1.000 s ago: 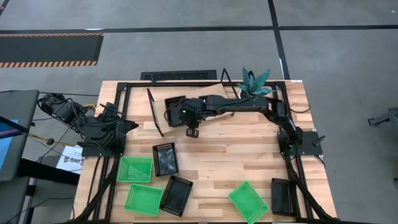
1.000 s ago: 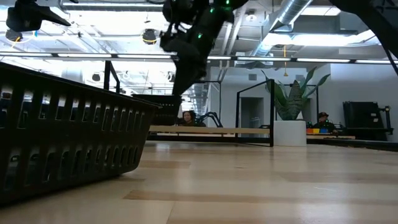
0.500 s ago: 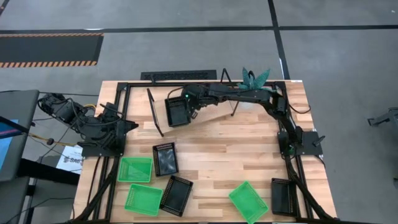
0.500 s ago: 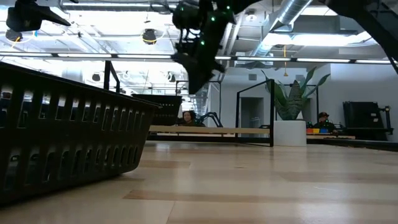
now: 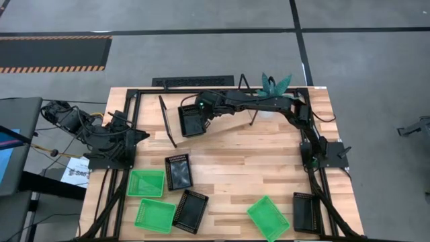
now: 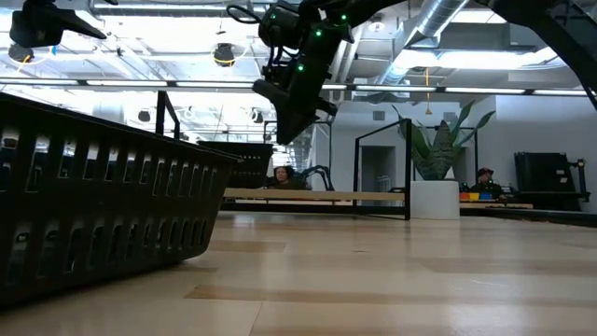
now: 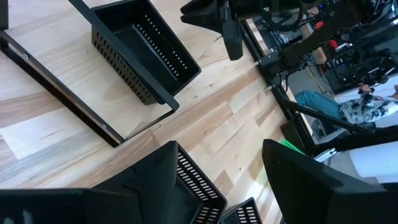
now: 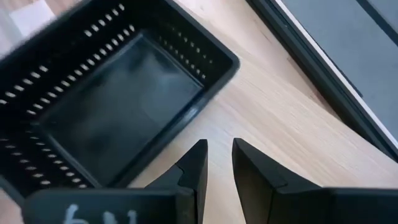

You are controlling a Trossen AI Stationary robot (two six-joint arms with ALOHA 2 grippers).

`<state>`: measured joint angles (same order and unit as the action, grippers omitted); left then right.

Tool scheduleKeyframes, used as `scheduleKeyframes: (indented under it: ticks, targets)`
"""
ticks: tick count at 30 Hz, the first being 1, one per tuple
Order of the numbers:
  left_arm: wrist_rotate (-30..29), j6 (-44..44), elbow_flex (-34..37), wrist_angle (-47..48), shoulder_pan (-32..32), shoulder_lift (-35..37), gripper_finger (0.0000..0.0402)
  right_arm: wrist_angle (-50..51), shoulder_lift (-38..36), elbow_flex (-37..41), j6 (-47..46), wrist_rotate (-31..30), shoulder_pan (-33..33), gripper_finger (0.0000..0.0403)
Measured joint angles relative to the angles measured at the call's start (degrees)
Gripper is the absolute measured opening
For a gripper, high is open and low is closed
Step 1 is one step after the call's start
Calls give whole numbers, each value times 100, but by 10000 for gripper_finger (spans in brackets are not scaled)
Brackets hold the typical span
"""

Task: Stack baskets on shelf by color
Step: Stack the black basket on the black basket on the shelf

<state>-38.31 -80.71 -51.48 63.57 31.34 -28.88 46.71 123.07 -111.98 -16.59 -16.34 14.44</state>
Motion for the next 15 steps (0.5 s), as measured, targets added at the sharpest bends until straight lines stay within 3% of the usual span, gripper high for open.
scheduleKeyframes:
  ticks: [8,15]
  targets:
    - [0,0,0,0,1,0,226,-310,0,0,-99,123,68,97]
    - [182,39,0,-2,1,0,226,33,-404,2,-166,1216,-267,97]
